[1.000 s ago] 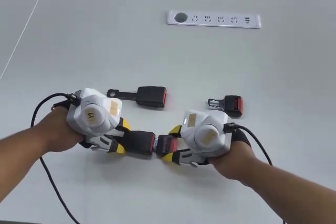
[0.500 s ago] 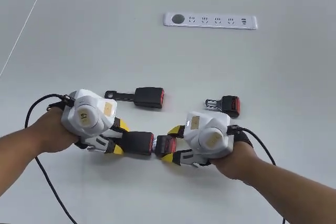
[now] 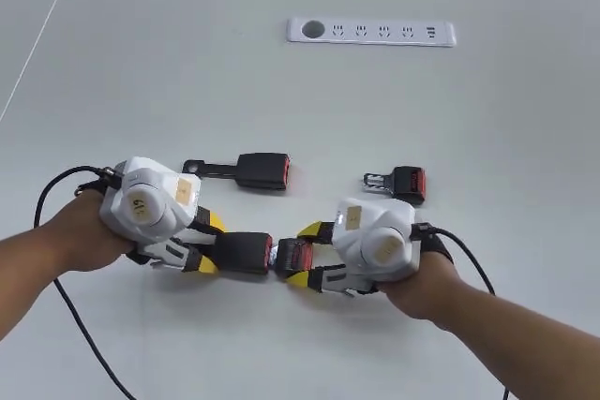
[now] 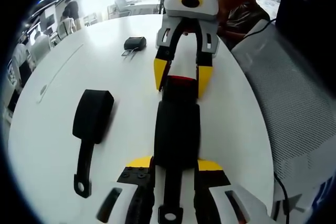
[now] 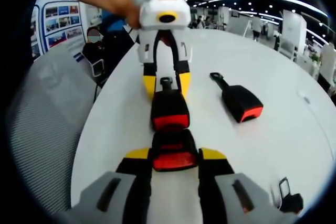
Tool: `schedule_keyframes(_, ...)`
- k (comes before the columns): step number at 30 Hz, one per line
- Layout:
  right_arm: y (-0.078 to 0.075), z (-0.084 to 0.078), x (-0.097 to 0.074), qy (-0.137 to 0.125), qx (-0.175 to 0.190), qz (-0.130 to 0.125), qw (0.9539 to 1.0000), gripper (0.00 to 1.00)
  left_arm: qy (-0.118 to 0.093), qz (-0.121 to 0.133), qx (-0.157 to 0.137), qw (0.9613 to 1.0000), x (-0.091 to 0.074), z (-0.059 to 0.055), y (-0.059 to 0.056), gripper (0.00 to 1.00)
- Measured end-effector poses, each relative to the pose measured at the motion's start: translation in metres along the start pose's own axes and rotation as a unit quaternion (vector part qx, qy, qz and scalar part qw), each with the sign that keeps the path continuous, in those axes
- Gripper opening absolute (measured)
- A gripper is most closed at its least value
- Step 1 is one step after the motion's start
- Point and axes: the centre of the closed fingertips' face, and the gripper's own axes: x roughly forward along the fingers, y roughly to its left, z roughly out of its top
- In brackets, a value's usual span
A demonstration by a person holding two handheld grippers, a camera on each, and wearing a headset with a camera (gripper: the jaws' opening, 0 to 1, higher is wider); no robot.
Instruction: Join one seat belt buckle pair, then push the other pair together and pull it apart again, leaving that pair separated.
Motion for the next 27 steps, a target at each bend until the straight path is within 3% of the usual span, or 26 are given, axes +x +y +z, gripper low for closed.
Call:
schedule_keyframes(13, -0.001, 0.001, -0.001, -0.006, -0.001, 0.0, 1.0, 0.32, -0.006, -0.001, 0.002, 1.0, -0.008, 0.01, -0.007, 0.27)
schedule_keyframes(27, 0.0, 0.001, 0.0, -0.012, 0.005, 0.002, 0.9999, 0.33, -0.004, -0.002, 0.002, 1.0, -0.009, 0.011, -0.007, 0.28)
